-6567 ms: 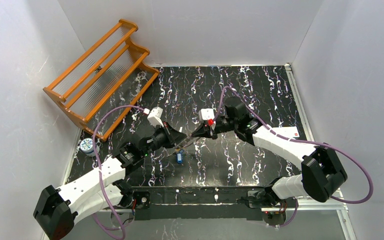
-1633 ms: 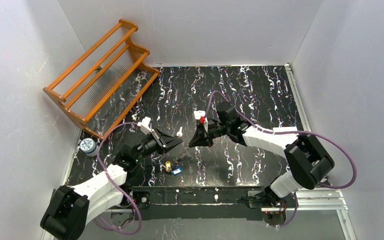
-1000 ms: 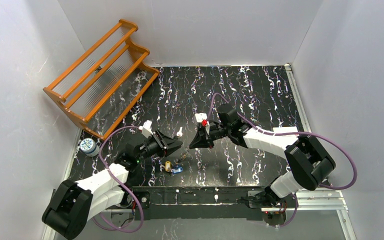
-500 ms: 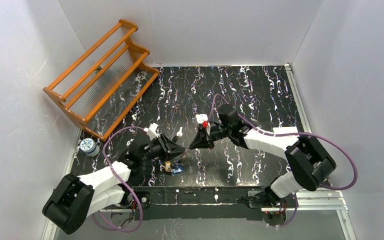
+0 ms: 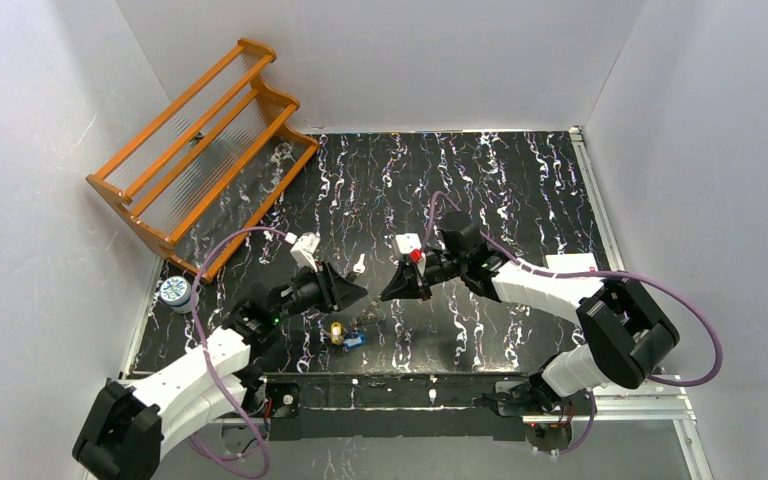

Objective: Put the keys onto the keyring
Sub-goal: Adjust the keyring.

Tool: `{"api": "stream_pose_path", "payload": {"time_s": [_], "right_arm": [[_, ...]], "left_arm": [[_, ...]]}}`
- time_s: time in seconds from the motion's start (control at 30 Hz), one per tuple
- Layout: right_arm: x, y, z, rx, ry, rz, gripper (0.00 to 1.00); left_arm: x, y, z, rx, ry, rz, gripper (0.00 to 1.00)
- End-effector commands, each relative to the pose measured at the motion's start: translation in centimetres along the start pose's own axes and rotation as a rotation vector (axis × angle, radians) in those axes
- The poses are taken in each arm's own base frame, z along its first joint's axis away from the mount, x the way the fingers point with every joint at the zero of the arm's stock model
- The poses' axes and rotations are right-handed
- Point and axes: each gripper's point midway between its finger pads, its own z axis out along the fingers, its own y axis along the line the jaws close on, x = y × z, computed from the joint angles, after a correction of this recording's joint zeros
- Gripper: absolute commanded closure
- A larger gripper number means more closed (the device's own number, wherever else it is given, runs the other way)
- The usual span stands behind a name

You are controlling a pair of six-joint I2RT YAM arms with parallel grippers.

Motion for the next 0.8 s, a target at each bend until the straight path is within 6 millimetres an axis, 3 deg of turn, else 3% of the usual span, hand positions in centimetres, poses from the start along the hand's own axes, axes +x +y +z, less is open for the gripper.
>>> {"api": "stream_pose_path", "payload": {"time_s": [0.0,0.17,0.3,0.77], "right_arm": [[-1.4,0.7,-0.3,-0.018,-0.039,-0.121,0.99],[-1.2,1.1,-0.5,-0.025,-0.044,-0.161,0.99],[-1.2,1.2,-0.5,-0.033,-0.046,-0.163,0.99],[-1.5,1.3,-0.3,-0.052,-0.052,-0.154,0.99]], "left_arm": [[-1.6,-0.7,-1.1,0.046,-0.083,0.333,0.64],[-0.4,-1.3,-1.8,0.154,-0.066,0.589,0.56],[0.5,-1.4,-1.6,0.222,-0.044,0.719,0.55],[2.2,-3.0,0.2,0.406,-0.045,0.893,0.66]]}}
